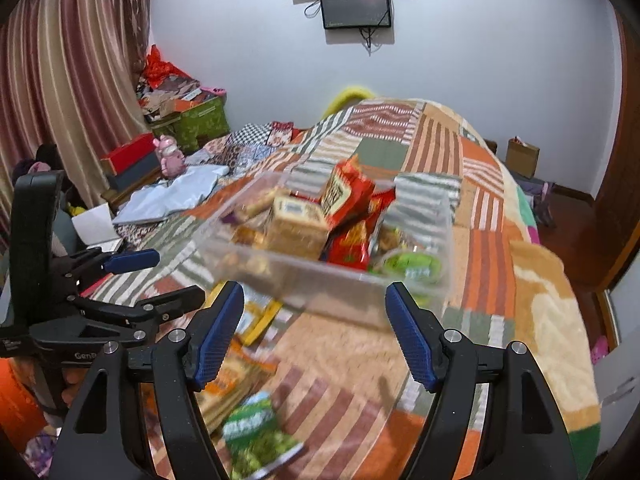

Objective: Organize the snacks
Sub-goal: 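Grasp the orange-ball snack bag with the left tool while the right tool grasps the green pea bag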

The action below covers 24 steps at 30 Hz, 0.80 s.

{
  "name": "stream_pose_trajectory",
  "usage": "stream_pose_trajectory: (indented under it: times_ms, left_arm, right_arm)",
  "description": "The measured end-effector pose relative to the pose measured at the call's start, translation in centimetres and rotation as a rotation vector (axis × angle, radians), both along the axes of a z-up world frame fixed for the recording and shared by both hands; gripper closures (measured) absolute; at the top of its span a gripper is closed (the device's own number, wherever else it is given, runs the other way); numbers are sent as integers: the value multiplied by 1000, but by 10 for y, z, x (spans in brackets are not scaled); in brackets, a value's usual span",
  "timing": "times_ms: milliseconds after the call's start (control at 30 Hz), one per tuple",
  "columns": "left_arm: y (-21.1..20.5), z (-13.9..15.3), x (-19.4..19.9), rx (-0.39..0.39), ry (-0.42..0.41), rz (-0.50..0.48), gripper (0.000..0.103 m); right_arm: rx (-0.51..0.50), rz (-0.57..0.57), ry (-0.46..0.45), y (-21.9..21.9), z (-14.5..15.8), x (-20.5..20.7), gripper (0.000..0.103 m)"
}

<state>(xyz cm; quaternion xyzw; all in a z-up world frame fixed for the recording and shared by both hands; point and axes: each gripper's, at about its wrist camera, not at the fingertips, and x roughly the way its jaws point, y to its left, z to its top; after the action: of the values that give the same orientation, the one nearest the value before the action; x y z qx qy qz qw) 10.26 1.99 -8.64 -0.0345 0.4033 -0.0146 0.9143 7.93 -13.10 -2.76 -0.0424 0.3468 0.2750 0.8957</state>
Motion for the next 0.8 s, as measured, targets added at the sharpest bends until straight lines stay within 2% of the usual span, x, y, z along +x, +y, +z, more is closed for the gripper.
stream_pose_trajectory:
  times_ms: [433,800]
  left_arm:
    - [5,-36,-36,-9,106,-13,19]
    - [-2,-39,-45,-62,108,-40,18]
  right_arm:
    - [-47,44,141,2,-51,-29,33]
    - [-107,100,160,11,-65,-48,33]
